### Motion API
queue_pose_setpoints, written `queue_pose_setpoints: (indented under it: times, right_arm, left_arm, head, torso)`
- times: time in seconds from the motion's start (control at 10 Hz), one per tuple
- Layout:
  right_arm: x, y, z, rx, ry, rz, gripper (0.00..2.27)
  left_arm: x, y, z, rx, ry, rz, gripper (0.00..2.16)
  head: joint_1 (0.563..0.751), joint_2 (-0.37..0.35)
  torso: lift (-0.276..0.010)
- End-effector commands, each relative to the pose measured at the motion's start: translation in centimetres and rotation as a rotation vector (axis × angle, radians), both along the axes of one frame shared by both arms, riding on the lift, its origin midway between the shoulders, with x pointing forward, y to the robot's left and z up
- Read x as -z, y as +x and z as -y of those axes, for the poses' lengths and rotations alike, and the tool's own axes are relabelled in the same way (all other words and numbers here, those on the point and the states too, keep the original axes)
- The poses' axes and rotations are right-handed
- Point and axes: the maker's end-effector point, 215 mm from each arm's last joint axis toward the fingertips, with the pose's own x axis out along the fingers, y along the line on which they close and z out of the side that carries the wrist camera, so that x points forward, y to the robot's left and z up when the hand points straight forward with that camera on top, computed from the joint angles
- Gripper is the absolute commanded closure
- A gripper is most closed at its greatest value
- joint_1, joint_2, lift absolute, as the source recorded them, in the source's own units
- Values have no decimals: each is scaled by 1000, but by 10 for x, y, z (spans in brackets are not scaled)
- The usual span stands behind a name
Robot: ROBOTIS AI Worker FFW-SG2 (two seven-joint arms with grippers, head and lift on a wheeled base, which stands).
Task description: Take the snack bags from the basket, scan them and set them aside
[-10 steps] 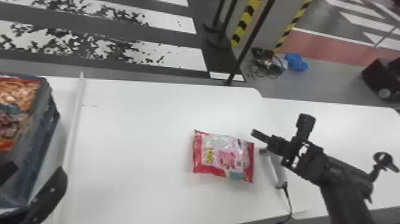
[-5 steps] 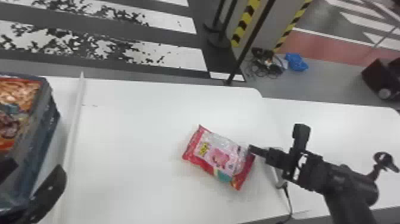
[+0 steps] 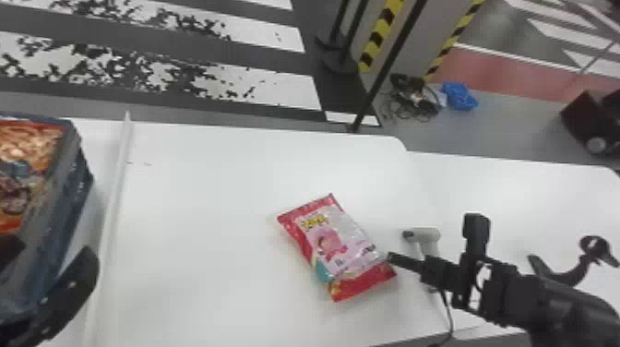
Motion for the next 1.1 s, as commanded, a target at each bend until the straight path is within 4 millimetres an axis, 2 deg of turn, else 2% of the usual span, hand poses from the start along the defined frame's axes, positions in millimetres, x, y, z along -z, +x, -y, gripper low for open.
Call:
queue_pose_setpoints:
  times: [0.0, 0.4, 0.6, 0.8, 1.0]
  right_arm:
    - [-1, -20, -9, -7, 27, -14, 2246]
    - [-8, -55, -45, -30, 118, -39, 2246]
    - [-11, -66, -55, -41, 145, -40, 2246]
    - [-17, -59, -44, -30, 124, -17, 2246]
    - [-36, -42, -17, -12, 83, 67, 2250]
  left_arm:
    - [-2, 0, -5, -7, -5, 7, 70]
    - [-12, -3, -9, -14, -13, 39, 70]
    - [-15, -4, -9, -16, -13, 46, 70]
    - [-20, -5, -10, -16, -11, 54, 70]
    - [-23, -6, -10, -18, -11, 58, 70]
  head:
    - [695, -350]
    - [695, -350]
    - [695, -350]
    - [695, -350]
    - [695, -350]
  torso:
    - [-75]
    - [-75]
    - [-75]
    - [-75]
    - [-75]
